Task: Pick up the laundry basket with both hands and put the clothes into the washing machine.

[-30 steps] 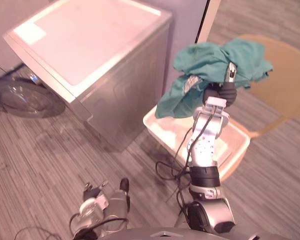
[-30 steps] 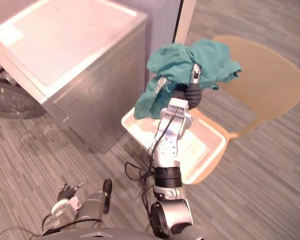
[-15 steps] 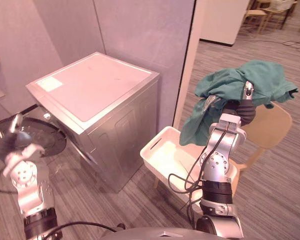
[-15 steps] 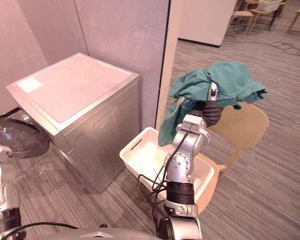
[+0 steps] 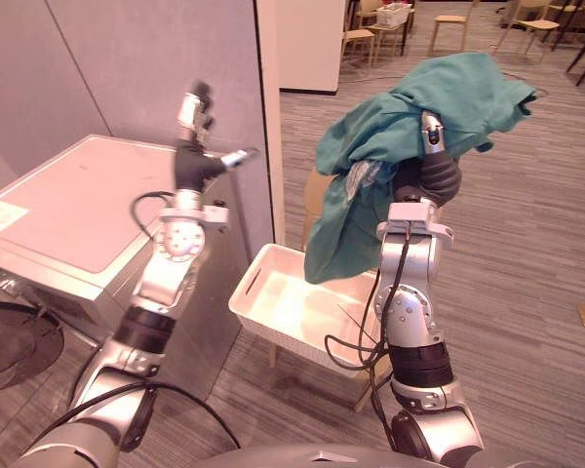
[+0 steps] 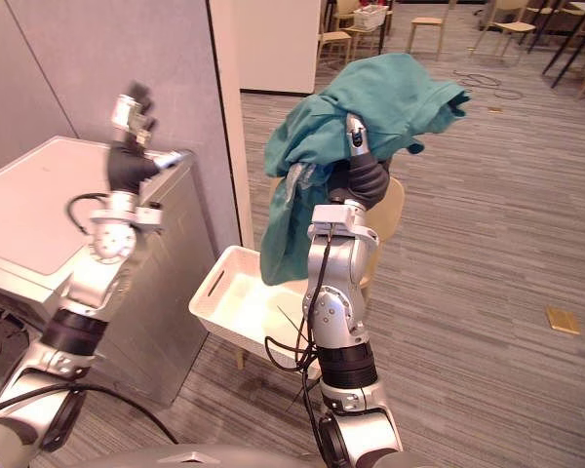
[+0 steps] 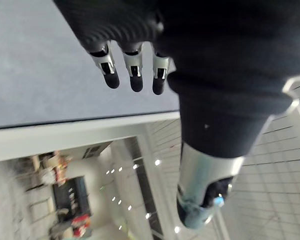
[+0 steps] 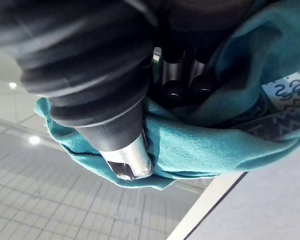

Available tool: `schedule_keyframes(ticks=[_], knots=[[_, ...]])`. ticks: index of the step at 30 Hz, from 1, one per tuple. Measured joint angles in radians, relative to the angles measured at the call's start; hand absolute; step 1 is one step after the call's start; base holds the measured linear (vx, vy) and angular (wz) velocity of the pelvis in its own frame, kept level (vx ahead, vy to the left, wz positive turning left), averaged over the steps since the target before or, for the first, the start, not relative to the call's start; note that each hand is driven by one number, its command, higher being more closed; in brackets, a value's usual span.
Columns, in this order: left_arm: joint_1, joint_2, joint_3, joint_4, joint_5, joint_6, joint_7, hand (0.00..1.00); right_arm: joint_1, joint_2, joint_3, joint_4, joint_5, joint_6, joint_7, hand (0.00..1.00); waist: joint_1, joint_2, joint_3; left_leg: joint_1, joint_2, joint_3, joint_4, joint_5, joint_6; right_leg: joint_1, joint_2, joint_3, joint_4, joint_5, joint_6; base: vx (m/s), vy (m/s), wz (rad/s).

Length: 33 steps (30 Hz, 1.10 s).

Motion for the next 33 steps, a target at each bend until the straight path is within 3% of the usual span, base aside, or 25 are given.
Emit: schedule_keyframes(ticks=[8,14,20,27,28,33], knots=[[-0.150,-0.076,-0.148,0.366,-0.024,0.080,-0.058,0.00,0.037,-0.014,0.055,0.001,0.003,0.020,0.002,1.00,-0.046,-0.015,0.010,0.000,0.001,0.026,-0.010,0.004,0.001,-0.019,0.005,0.032,-0.010,0.014,-0.002,-0.01,0.001,-0.11],[-0.225,-0.139,-0.244,0.407,-0.048,0.091,-0.072,0.00,0.038,-0.012,0.086,0.001,0.010,0.020,0.012,1.00,-0.053,-0.037,0.024,0.001,0.000,0.036,-0.016,0.004,0.001,-0.022,0.005,0.043,-0.022,0.024,-0.001,-0.02,0.002,-0.04],[-0.276,-0.258,-0.371,0.414,-0.068,0.094,-0.086,0.00,0.065,0.017,0.116,0.000,0.010,0.019,0.012,1.00,-0.054,-0.038,0.024,0.017,-0.006,0.045,-0.048,0.016,0.006,-0.022,0.005,0.046,-0.021,0.023,0.000,0.00,-0.001,-0.02],[-0.278,-0.312,-0.414,0.411,-0.154,0.099,-0.088,0.00,0.098,0.017,0.102,-0.033,0.010,-0.001,0.010,1.00,-0.062,-0.039,0.021,0.027,-0.007,0.047,-0.061,0.022,0.005,-0.022,0.005,0.046,-0.018,0.020,0.005,-0.02,-0.004,0.00],[-0.278,-0.317,-0.418,0.407,-0.170,0.099,-0.088,1.00,0.098,0.017,0.102,-0.033,0.010,-0.004,0.010,1.00,-0.063,-0.039,0.021,0.027,-0.007,0.047,-0.061,0.023,0.005,-0.022,0.004,0.046,-0.018,0.019,0.005,-0.04,-0.005,0.01],[-0.278,-0.331,-0.442,0.387,-0.196,0.099,-0.088,1.00,0.127,0.017,0.091,-0.074,0.010,-0.014,0.010,1.00,-0.065,-0.039,0.016,0.027,-0.007,0.041,-0.077,0.034,0.005,-0.022,0.004,0.038,-0.017,0.018,0.008,-0.03,-0.008,0.04]])
